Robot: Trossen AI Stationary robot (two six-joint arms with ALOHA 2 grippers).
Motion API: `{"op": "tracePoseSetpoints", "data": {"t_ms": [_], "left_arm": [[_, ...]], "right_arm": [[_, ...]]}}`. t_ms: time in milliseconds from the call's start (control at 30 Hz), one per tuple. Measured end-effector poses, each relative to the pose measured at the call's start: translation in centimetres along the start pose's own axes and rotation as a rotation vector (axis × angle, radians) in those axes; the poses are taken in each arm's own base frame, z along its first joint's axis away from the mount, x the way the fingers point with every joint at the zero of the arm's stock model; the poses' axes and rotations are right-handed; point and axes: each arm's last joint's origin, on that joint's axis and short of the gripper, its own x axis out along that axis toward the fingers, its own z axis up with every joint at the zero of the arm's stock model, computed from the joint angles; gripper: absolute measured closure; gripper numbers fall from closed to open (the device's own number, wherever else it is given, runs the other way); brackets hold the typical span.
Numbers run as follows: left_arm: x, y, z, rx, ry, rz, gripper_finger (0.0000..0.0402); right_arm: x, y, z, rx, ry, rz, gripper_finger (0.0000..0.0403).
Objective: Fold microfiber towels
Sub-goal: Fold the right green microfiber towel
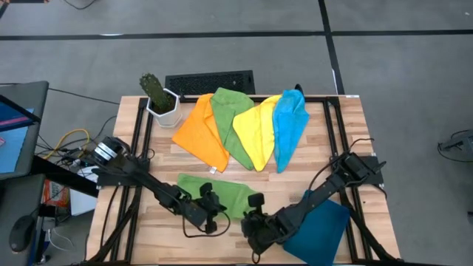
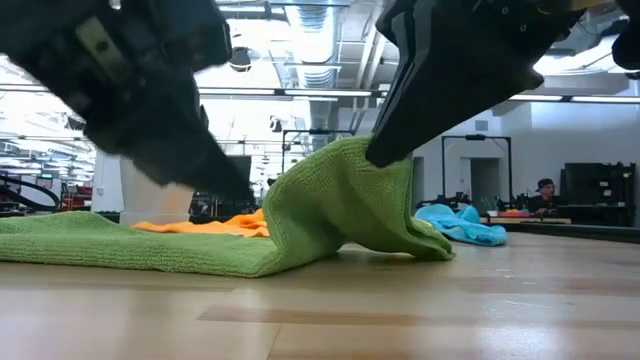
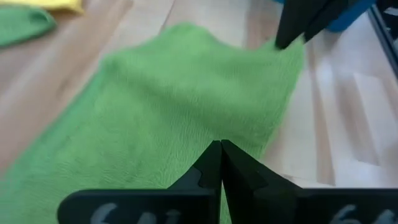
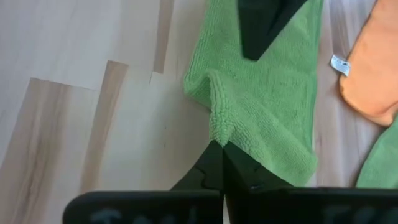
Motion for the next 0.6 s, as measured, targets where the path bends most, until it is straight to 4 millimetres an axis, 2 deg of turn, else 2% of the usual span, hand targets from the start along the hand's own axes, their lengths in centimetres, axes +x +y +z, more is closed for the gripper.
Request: {"op": "tracePoseSetpoints", "data": {"t_ms": [100,367,600], "left_arm": [[0.5,-0.5,-0.6,-0.011,-0.005,0.005,0.0401],[2.5,-2.9,-0.4,0.005,-0.014,0.001,0.0401],[4.2,-3.6,-1.2,0.021,0.019,-0.001,0.0401]], "right_arm": [[0.0,0.0,0.0,0.002,-0.002,-0.006,0.0380],[0.1,-0.2,0.1,0.004,-0.007,-0.017,0.0382],[0.1,-0.2,0.1,-0.006,-0.010,-0.020,0.0383]]}}
